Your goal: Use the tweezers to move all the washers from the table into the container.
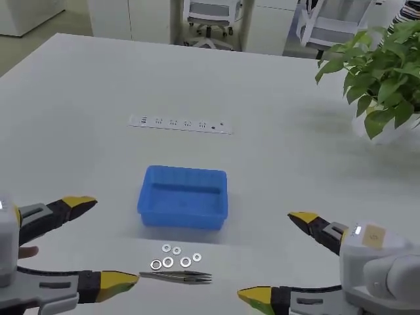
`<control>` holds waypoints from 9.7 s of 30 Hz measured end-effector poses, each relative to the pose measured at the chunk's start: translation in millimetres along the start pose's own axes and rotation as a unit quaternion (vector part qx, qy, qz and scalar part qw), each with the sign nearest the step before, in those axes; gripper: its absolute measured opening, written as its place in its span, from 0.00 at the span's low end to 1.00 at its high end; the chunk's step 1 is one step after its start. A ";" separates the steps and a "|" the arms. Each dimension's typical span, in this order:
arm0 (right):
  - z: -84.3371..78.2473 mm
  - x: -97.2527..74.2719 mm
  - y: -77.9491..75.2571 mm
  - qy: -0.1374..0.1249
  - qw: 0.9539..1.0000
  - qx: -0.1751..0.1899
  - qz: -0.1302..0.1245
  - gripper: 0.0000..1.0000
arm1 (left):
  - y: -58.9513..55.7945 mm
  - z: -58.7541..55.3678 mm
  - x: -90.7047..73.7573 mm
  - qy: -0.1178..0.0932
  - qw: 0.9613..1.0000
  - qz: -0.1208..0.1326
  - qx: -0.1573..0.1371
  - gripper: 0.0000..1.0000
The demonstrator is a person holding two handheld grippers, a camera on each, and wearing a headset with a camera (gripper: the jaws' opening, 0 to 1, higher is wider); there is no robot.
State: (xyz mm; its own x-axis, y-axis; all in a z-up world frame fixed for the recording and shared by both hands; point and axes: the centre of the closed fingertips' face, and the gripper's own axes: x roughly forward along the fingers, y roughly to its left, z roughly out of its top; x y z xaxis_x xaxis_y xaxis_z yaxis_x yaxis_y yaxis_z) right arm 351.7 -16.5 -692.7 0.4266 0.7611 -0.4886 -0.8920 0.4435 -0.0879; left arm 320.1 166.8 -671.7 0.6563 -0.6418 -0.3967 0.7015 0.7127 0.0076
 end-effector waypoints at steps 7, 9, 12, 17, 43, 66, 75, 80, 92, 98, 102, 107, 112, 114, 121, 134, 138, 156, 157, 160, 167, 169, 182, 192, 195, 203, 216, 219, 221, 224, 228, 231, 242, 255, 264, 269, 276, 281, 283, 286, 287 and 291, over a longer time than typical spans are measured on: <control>-7.6 8.9 1.1 0.015 1.000 -0.018 0.018 0.90 | -3.3 -6.1 7.7 0.010 1.000 -0.015 0.005 0.84; -8.4 11.1 1.8 0.016 0.999 -0.020 0.023 0.89 | -4.6 -7.1 9.8 0.012 1.000 -0.019 0.006 0.83; -9.5 15.7 3.5 0.021 0.999 -0.029 0.032 0.88 | -5.1 -9.0 13.9 0.013 1.000 -0.024 0.003 0.81; -10.9 23.5 6.4 0.020 0.998 -0.031 0.050 0.85 | -6.7 -13.8 19.6 0.017 0.999 -0.033 0.005 0.77; -34.6 68.5 33.1 0.073 0.979 -0.123 0.148 0.51 | -19.7 -61.8 45.9 0.118 0.982 -0.123 0.083 0.38; -44.7 101.3 60.1 0.103 0.958 -0.147 0.222 0.20 | -14.9 -89.0 62.5 0.187 0.956 -0.178 0.140 0.17; -47.4 113.7 69.7 0.115 0.951 -0.162 0.238 0.18 | -13.1 -95.6 66.7 0.204 0.948 -0.192 0.154 0.12; -48.7 118.8 71.9 0.120 0.949 -0.162 0.241 0.16 | -14.2 -97.7 69.4 0.207 0.945 -0.201 0.154 0.08; -54.5 122.6 72.0 0.130 0.945 -0.169 0.246 0.14 | -18.2 -107.3 73.8 0.226 0.934 -0.217 0.172 0.07; -53.9 123.3 73.0 0.129 0.945 -0.170 0.247 0.13 | -19.1 -110.8 74.0 0.230 0.930 -0.223 0.182 0.07; -53.6 123.4 74.0 0.130 0.945 -0.171 0.248 0.13 | -20.0 -111.8 74.0 0.232 0.928 -0.225 0.187 0.07; -53.5 123.2 74.0 0.129 0.945 -0.172 0.248 0.13 | -19.9 -111.7 73.8 0.230 0.928 -0.227 0.187 0.07; -53.3 123.7 73.8 0.129 0.944 -0.175 0.247 0.13 | -19.3 -111.6 73.8 0.230 0.927 -0.224 0.193 0.06; -53.4 124.0 73.7 0.129 0.944 -0.174 0.247 0.13 | -19.6 -111.3 73.5 0.230 0.927 -0.224 0.192 0.06; -53.6 124.3 73.5 0.130 0.944 -0.176 0.247 0.13 | -21.0 -105.0 71.0 0.223 0.930 -0.220 0.191 0.06; -53.1 124.2 75.3 0.130 0.943 -0.181 0.249 0.13 | -24.2 -91.8 65.2 0.216 0.931 -0.221 0.194 0.05; -52.8 123.9 76.2 0.130 0.941 -0.186 0.250 0.12 | -25.0 -88.9 64.1 0.215 0.931 -0.222 0.197 0.05; -50.4 122.6 76.4 0.127 0.944 -0.182 0.244 0.10 | -27.7 -67.7 60.0 0.202 0.932 -0.219 0.207 0.05; -49.2 122.7 75.9 0.125 0.945 -0.180 0.241 0.10 | -27.0 -64.6 60.0 0.198 0.932 -0.217 0.211 0.05; -45.9 121.9 75.4 0.121 0.947 -0.177 0.238 0.09 | -28.1 -52.6 58.1 0.187 0.933 -0.217 0.216 0.05; -35.4 120.9 76.5 0.110 0.949 -0.183 0.230 0.09 | -30.0 -36.4 53.5 0.180 0.930 -0.219 0.234 0.05; -32.4 120.7 75.7 0.106 0.950 -0.184 0.228 0.09 | -31.2 -31.0 51.9 0.177 0.930 -0.220 0.237 0.05; -17.2 121.2 80.2 0.082 0.959 -0.161 0.220 0.09 | -39.4 2.0 50.4 0.140 0.933 -0.226 0.243 0.06; -7.0 123.9 86.2 0.062 0.964 -0.133 0.222 0.09 | -48.7 18.5 53.7 0.122 0.934 -0.230 0.243 0.06; -5.2 124.8 87.8 0.057 0.965 -0.125 0.223 0.09 | -52.1 21.1 55.4 0.119 0.934 -0.234 0.245 0.06; -8.4 125.7 91.6 0.059 0.965 -0.121 0.225 0.09 | -58.2 18.3 59.5 0.120 0.930 -0.245 0.247 0.06; -23.2 121.6 93.9 0.069 0.964 -0.122 0.228 0.08 | -63.2 6.9 62.8 0.119 0.928 -0.256 0.243 0.06; -23.3 121.3 93.7 0.067 0.964 -0.120 0.228 0.08 | -65.2 7.3 63.6 0.116 0.929 -0.258 0.238 0.06; -23.2 120.9 93.7 0.067 0.964 -0.119 0.229 0.08 | -65.8 6.6 64.4 0.116 0.929 -0.259 0.237 0.06; -23.2 120.4 94.4 0.066 0.964 -0.119 0.230 0.08 | -66.8 5.0 64.7 0.121 0.927 -0.261 0.242 0.06; -23.6 119.9 94.3 0.065 0.964 -0.119 0.230 0.08 | -67.5 4.2 64.0 0.124 0.926 -0.262 0.243 0.07; -23.8 119.4 93.9 0.065 0.964 -0.118 0.230 0.08 | -67.2 4.6 63.3 0.124 0.926 -0.262 0.242 0.09; -24.8 118.7 93.9 0.065 0.964 -0.118 0.231 0.08 | -66.9 2.9 63.4 0.124 0.926 -0.267 0.235 0.06; -18.1 119.4 88.8 0.060 0.966 -0.121 0.219 0.13 | -64.7 6.1 62.1 0.125 0.927 -0.267 0.232 0.05; -12.8 114.6 83.4 0.054 0.970 -0.117 0.205 0.18 | -60.9 11.7 63.6 0.120 0.930 -0.262 0.230 0.05; -11.6 110.8 78.7 0.053 0.972 -0.116 0.195 0.21 | -58.0 14.6 65.0 0.117 0.930 -0.260 0.230 0.05; -11.4 103.7 69.6 0.053 0.977 -0.109 0.176 0.24 | -55.4 18.8 68.7 0.112 0.931 -0.259 0.230 0.05; -12.7 96.8 60.3 0.053 0.981 -0.101 0.159 0.27 | -54.3 21.9 72.6 0.110 0.931 -0.259 0.232 0.05; -12.7 93.8 56.8 0.052 0.983 -0.095 0.151 0.28 | -54.2 23.0 74.1 0.110 0.931 -0.259 0.232 0.05; -14.0 90.4 51.8 0.053 0.985 -0.090 0.141 0.29 | -53.9 24.0 76.3 0.110 0.931 -0.260 0.233 0.05; -14.3 88.6 50.1 0.053 0.986 -0.084 0.136 0.30 | -53.9 24.6 77.2 0.109 0.930 -0.261 0.233 0.05; -15.8 83.5 43.8 0.052 0.989 -0.072 0.121 0.32 | -54.3 26.5 80.4 0.108 0.930 -0.263 0.234 0.05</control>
State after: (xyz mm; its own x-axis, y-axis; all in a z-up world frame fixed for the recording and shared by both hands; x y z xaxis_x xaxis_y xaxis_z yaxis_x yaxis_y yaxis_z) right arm 345.8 59.0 -751.1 0.1876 0.7808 -0.5959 -0.9812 0.1768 -0.0772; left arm 342.2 69.0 -679.7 0.1524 -0.7593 -0.6326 0.9869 0.0827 0.1385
